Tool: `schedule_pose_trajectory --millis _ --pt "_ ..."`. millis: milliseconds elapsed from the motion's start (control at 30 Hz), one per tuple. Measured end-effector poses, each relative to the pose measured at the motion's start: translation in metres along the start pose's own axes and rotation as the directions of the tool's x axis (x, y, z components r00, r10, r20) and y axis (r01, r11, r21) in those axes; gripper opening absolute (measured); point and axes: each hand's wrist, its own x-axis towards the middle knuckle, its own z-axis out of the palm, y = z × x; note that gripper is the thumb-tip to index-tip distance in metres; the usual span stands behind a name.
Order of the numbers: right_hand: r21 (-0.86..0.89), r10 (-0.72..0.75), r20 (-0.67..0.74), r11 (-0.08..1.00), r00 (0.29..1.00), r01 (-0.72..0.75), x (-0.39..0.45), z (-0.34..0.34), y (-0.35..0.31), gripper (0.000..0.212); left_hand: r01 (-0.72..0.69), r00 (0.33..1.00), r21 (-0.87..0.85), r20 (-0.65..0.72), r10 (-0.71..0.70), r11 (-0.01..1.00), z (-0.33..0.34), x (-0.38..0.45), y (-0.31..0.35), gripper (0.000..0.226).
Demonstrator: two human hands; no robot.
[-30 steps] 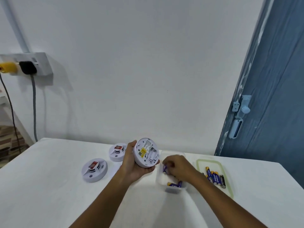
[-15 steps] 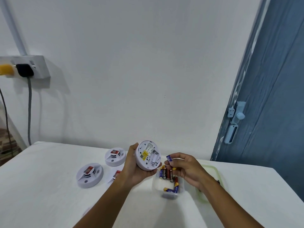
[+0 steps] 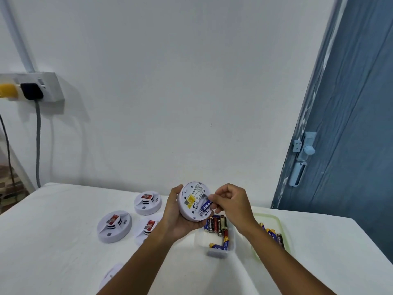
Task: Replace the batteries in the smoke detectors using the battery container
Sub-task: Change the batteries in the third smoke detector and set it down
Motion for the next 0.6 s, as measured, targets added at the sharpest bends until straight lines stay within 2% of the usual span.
schedule_pose_trajectory --millis 100,233,500,600 --pt "-0.06 -0.035 -0.015 0.998 0.999 0.034 0.001 0.001 0.003 0.012 0.003 1.0 -0.009 -0.006 -0.003 1.0 0.003 0.0 0.0 0.058" --pt "-0.297 -0.177 -0.041 0.942 0.983 0.157 0.002 0.002 0.01 0.007 -0.004 1.0 -0.018 -0.017 0.003 1.0 0.007 0.0 0.002 0.056" --pt "-0.412 -0.273 0.112 0.862 0.955 0.295 -0.007 -0.003 0.022 0.042 -0.013 0.999 -0.012 -0.035 0.012 1.0 0.006 0.004 0.003 0.056" --pt "-0.456 -0.319 0.158 0.816 0.934 0.356 -0.011 -0.004 0.031 0.046 -0.032 0.999 -0.011 -0.037 0.032 0.999 0.009 0.004 0.003 0.054"
